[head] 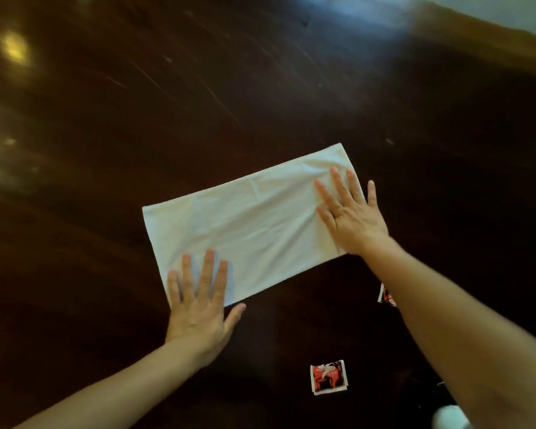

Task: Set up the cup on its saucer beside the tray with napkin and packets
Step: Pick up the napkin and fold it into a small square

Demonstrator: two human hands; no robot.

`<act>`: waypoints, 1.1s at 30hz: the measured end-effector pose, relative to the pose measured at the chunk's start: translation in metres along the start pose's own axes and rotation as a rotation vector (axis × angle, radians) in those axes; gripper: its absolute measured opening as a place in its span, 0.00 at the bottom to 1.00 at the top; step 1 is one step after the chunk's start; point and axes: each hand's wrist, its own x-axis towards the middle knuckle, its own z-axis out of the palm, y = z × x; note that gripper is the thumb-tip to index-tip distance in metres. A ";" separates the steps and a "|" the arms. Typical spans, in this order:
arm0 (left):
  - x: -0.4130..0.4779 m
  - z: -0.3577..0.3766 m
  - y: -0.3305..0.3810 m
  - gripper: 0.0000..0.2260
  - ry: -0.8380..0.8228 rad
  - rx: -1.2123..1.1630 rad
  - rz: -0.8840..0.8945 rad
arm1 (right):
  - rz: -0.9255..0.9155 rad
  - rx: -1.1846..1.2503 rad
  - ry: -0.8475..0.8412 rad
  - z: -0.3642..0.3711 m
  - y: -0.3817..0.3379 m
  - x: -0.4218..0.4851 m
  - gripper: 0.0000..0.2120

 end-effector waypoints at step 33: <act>0.098 -0.082 -0.046 0.18 0.133 -0.466 0.102 | 0.528 0.826 0.263 0.022 -0.071 -0.121 0.11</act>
